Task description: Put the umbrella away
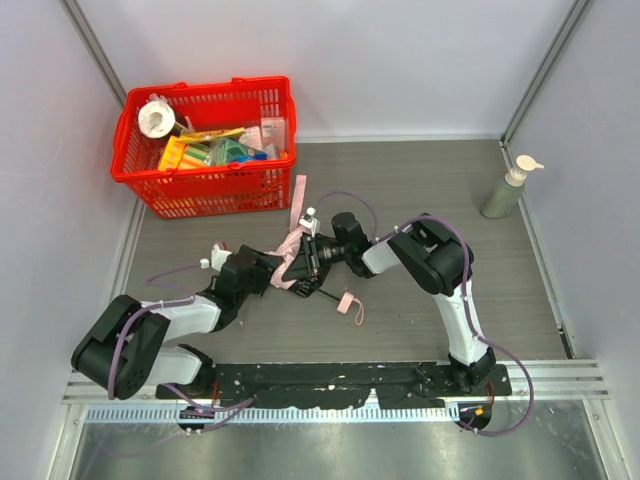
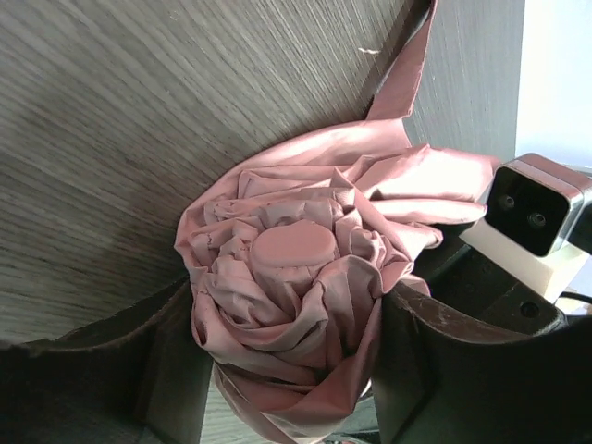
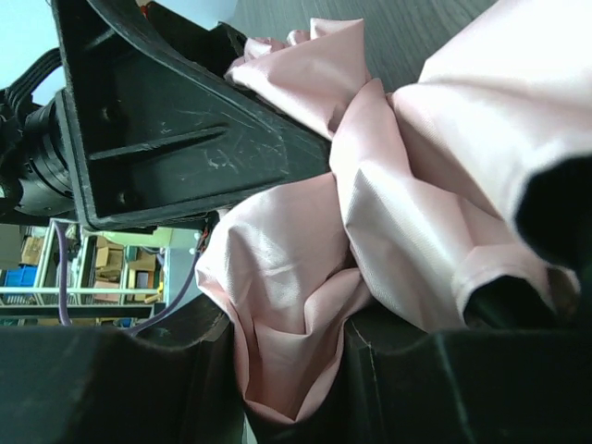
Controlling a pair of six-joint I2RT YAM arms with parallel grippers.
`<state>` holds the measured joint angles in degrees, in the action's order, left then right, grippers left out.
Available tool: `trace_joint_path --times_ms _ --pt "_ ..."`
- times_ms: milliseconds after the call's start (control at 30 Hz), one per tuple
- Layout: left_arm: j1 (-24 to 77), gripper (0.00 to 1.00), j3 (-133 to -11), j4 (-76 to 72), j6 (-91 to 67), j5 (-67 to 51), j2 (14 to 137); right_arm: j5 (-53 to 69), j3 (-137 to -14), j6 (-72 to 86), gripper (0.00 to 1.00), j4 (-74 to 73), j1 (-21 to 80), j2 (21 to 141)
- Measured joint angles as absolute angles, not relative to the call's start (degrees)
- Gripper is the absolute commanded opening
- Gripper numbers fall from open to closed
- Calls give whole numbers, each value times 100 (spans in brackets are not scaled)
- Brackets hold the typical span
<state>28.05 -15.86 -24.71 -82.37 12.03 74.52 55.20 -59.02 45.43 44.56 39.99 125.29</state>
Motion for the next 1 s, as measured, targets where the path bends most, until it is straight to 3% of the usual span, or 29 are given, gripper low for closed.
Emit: trace_joint_path --times_ms 67,133,167,300,400,500,533,700,1000 --pt "2810 46 -1553 -2661 -8077 1205 7550 5511 -5900 4560 1 4458 3994 12529" --pt "2810 21 -1553 -2738 -8009 1197 7601 5505 -5900 4584 1 4431 3981 12532" --pt "2810 14 -1551 -2777 -8020 1192 7627 5498 -5900 4611 1 4390 3977 12536" --pt "2801 0 -1546 -2864 -8062 1177 7612 5518 -5992 4609 6 4088 3931 12538" --pt "2788 0 -1518 -2792 -8055 1197 7575 5533 -6316 4178 29 3151 3946 12473" --pt "2775 0 -1476 -2720 -8097 1177 7478 5358 -6556 3642 47 2211 4007 12289" --pt "2775 0 -1459 -2689 -8117 1144 7439 5247 -6595 3479 58 1918 4045 12197" --pt "2777 0 -1461 -2462 -8285 1041 7332 4158 -6713 2617 66 539 4362 11559" --pt "2845 0 -1643 -1623 -8807 965 7142 1704 -6709 1208 66 -320 5352 10971"
